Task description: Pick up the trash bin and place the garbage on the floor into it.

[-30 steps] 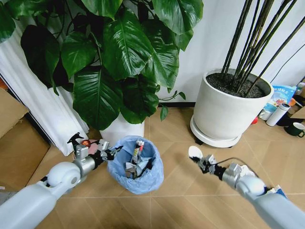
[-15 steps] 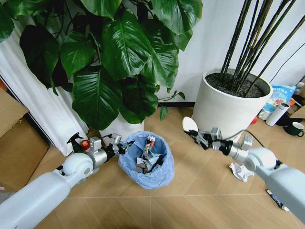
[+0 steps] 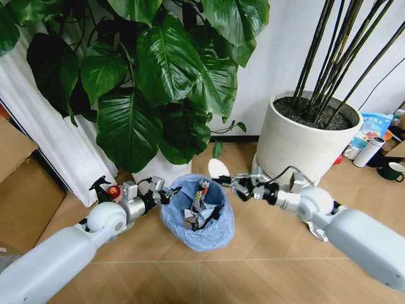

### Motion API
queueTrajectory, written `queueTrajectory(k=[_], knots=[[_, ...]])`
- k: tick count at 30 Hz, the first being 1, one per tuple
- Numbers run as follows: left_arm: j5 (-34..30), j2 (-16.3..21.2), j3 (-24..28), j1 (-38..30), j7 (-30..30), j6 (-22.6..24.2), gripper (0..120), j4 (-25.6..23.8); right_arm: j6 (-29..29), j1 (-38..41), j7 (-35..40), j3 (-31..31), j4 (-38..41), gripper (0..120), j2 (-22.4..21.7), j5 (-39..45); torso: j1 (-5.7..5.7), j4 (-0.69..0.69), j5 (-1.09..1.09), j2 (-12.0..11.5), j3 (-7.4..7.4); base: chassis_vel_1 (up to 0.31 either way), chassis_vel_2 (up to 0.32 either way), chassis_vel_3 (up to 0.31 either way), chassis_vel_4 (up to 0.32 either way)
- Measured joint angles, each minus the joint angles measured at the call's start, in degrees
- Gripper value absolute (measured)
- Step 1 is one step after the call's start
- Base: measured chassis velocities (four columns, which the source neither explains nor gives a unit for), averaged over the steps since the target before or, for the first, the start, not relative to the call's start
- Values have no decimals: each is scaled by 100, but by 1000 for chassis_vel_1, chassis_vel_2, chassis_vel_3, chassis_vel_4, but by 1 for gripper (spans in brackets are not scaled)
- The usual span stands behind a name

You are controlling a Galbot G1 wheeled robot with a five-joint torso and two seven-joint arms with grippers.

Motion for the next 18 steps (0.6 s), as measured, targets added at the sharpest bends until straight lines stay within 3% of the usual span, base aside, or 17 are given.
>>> queueTrajectory(k=[15,18], knots=[[-58,0,-28,-8,-66,13,0,-111,13,258,-21,-649,-389,0,387,-25,0,-1,0,0,0,0,0,0,0],[-59,28,-63,43,-69,14,0,-141,-8,305,-67,-740,-463,8,395,-44,0,-1,-1,0,0,0,0,0,0]])
